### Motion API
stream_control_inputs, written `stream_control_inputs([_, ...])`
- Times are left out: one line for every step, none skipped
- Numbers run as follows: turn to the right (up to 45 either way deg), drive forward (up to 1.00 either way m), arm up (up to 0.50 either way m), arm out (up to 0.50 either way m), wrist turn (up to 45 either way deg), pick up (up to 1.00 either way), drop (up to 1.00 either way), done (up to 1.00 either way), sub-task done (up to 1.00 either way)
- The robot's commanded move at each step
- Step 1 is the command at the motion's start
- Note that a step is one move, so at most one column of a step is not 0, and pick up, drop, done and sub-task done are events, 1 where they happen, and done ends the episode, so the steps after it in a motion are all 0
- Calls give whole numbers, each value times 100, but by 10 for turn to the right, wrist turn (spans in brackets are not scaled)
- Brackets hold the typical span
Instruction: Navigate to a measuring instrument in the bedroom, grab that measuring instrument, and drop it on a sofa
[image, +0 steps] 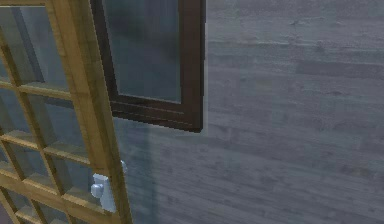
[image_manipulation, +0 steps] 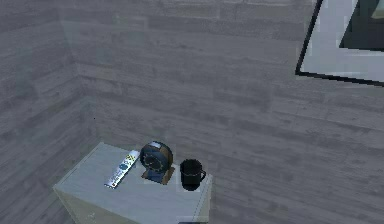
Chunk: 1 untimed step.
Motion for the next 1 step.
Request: stream_control_inputs([0,0,0,26,0,0,0,0,0])
